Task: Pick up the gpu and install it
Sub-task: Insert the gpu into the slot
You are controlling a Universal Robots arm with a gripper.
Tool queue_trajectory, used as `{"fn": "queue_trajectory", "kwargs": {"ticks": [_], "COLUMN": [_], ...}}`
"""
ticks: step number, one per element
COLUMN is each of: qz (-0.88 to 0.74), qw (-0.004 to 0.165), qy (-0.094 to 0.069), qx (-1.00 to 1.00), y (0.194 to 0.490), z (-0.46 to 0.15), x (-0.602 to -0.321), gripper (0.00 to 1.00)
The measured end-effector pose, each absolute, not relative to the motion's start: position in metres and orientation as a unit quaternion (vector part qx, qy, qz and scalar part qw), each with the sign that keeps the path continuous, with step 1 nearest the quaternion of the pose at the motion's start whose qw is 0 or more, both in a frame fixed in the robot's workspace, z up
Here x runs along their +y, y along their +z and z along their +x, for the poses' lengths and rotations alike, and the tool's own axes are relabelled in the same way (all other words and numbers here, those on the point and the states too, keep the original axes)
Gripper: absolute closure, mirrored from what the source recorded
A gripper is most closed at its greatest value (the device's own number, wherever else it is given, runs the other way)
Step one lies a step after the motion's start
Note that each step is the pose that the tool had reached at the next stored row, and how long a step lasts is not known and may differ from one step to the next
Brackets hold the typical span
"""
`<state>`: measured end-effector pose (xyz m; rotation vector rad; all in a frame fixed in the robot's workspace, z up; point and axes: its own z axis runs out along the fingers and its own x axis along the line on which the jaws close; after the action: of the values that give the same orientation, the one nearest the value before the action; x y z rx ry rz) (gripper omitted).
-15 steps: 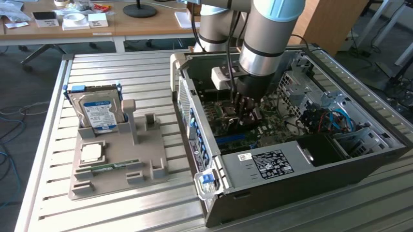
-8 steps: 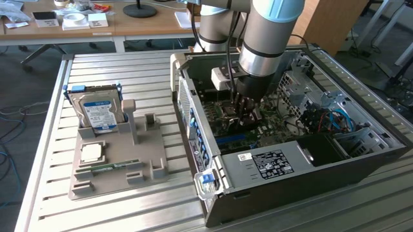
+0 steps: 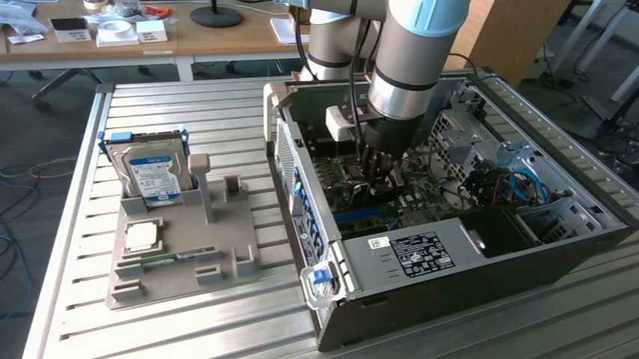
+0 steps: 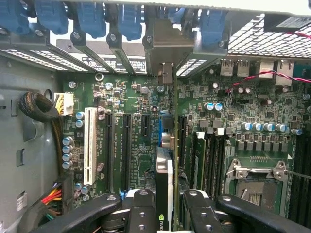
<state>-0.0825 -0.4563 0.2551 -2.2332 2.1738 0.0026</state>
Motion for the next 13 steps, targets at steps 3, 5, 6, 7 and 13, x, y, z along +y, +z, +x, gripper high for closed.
{"fn": "queue_trajectory", "kwargs": {"ticks": [3,5,6,7,13], "qz": [-0.716,-0.716,-0.716,-0.716,-0.716], "qw": [0.013,0.013,0.013,0.013,0.013], "qy": [0.001,0.001,0.001,0.001,0.001], "qx": [0.698,0.698,0.698,0.698,0.698], "y": [0.2528,0.2508,0.2499,0.2493,0.2483], "z": [-0.0826,-0.0826,-0.0827,-0.0828,-0.0831], "x": [-0.4563,-0.4563,-0.4563,-0.4563,-0.4581], "gripper": [0.73,0.73,0.73,0.73,0.73]}}
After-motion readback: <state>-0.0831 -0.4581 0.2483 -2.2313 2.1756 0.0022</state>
